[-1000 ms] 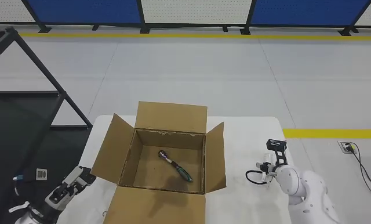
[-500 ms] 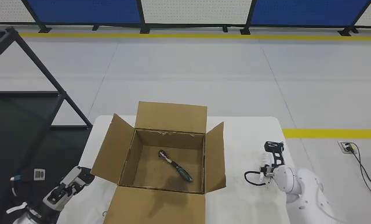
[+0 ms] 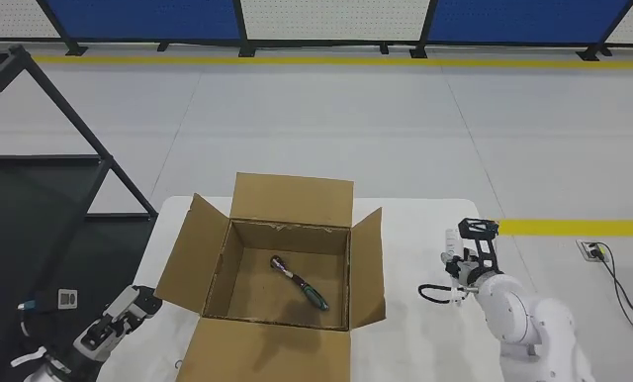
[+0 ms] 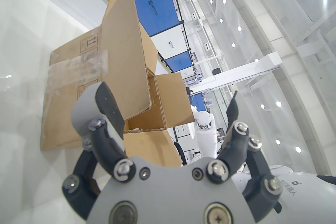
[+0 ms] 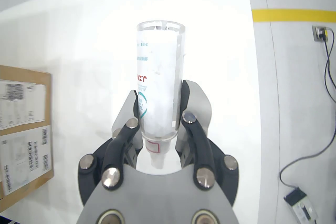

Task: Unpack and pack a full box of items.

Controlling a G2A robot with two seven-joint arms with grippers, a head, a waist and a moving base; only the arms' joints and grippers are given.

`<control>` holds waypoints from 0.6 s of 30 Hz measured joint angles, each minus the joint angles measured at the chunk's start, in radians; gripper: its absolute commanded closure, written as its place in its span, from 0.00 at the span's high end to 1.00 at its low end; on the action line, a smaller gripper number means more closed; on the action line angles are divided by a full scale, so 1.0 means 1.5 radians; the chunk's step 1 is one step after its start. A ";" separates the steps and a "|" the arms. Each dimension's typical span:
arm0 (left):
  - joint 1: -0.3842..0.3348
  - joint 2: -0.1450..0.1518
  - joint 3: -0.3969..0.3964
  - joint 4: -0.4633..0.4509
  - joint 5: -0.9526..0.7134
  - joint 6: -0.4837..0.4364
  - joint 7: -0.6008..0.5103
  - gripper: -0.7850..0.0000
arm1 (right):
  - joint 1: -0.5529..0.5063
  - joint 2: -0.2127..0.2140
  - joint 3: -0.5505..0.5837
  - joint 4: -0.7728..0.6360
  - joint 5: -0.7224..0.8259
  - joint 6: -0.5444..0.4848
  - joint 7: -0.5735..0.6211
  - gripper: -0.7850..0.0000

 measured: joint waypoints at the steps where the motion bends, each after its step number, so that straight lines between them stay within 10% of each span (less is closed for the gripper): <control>1: 0.001 0.000 0.001 -0.001 0.000 -0.001 0.001 1.00 | -0.007 0.000 -0.007 -0.038 0.006 -0.014 -0.007 0.00; 10: 0.006 -0.002 0.005 -0.002 -0.004 -0.002 0.009 1.00 | 0.010 0.000 -0.153 -0.256 -0.025 -0.139 -0.002 0.00; 18: 0.017 -0.003 -0.004 0.003 -0.022 -0.011 0.014 1.00 | 0.137 -0.021 -0.353 -0.192 -0.066 -0.173 0.036 0.00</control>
